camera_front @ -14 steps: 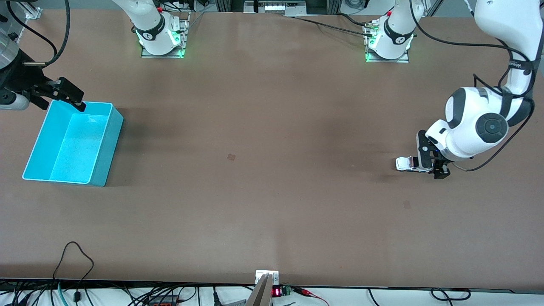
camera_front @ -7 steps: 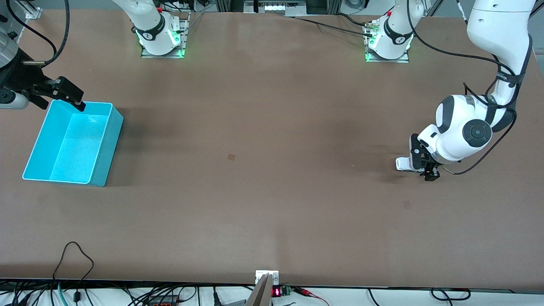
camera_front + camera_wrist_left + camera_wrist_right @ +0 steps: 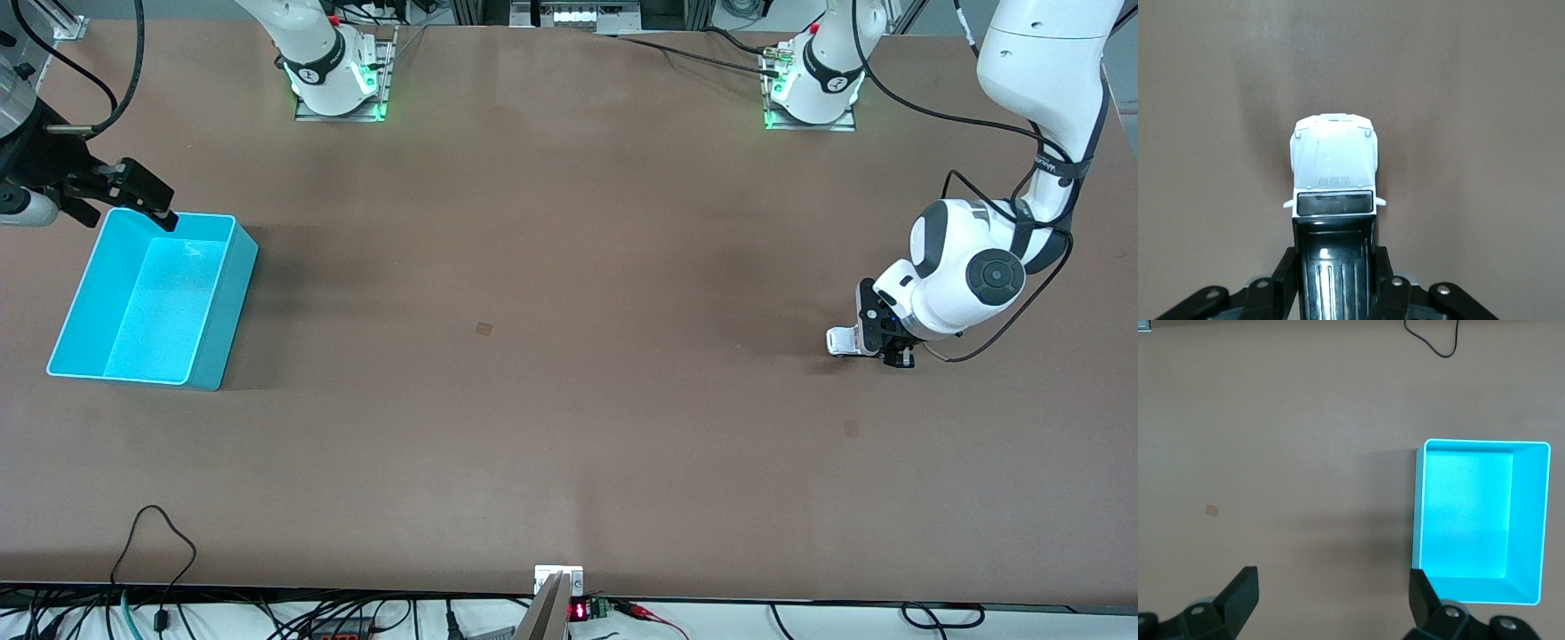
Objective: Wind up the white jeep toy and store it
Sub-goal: 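Drag the jeep backward along the table with the left gripper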
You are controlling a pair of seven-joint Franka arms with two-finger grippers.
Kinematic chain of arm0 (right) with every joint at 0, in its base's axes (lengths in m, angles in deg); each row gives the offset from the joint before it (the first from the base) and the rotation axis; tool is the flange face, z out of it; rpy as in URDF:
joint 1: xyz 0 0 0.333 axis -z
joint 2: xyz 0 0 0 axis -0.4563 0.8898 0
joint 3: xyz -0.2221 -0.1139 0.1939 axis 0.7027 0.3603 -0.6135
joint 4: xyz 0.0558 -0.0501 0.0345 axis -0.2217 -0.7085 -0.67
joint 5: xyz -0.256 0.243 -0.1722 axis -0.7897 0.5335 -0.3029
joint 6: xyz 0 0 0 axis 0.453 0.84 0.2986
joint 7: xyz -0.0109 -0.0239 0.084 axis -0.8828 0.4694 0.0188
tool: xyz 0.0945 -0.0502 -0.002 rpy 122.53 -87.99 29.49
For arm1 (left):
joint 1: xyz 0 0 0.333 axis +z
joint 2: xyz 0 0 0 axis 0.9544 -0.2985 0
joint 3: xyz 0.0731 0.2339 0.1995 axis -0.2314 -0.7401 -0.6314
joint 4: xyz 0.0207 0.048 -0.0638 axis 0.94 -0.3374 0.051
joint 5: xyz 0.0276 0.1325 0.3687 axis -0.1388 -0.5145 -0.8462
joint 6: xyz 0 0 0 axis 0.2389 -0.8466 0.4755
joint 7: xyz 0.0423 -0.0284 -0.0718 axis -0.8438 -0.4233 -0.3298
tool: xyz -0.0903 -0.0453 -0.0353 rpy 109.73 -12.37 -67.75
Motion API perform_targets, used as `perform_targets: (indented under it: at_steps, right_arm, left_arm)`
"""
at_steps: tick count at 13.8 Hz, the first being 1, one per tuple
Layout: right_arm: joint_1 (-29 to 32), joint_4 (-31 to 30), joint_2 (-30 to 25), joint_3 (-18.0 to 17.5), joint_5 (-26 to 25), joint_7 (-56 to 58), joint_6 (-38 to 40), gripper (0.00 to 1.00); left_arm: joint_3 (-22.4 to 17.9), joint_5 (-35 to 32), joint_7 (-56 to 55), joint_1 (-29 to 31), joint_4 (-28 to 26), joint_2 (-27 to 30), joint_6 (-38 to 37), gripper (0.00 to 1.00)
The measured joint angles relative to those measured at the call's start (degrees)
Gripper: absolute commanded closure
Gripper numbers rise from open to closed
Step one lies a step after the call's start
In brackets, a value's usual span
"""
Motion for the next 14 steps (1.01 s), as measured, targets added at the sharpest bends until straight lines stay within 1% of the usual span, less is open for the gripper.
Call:
perform_targets:
  at_steps: [4,6,9,14]
  right_arm:
    - [0.0,0.0,0.0,0.0,0.0,0.0,0.0,0.00]
    - [0.0,0.0,0.0,0.0,0.0,0.0,0.0,0.00]
    - [0.0,0.0,0.0,0.0,0.0,0.0,0.0,0.00]
    - [0.0,0.0,0.0,0.0,0.0,0.0,0.1,0.00]
  left_arm:
    - [0.4,0.0,0.1,0.0,0.0,0.0,0.0,0.76]
    - [0.4,0.0,0.2,0.0,0.0,0.0,0.0,0.80]
    - [0.0,0.0,4.1,0.9,0.2,-0.2,-0.1,0.80]
    - [-0.4,0.0,10.9,9.3,3.3,-2.2,-0.1,0.80]
